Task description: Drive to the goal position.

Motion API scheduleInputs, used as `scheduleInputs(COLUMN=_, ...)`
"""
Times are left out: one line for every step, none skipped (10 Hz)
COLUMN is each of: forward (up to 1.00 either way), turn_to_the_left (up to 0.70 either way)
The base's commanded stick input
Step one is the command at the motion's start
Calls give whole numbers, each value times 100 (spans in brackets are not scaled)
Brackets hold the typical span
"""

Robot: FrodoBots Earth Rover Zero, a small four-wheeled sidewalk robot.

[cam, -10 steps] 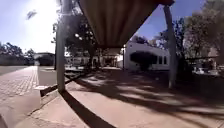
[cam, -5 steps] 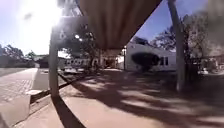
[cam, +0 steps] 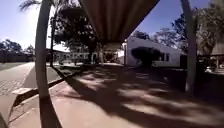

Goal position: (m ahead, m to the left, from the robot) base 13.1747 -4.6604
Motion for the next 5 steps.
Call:
scheduleInputs(forward=70, turn_to_the_left=0)
scheduleInputs(forward=70, turn_to_the_left=0)
scheduleInputs(forward=70, turn_to_the_left=0)
scheduleInputs(forward=70, turn_to_the_left=0)
scheduleInputs(forward=70, turn_to_the_left=0)
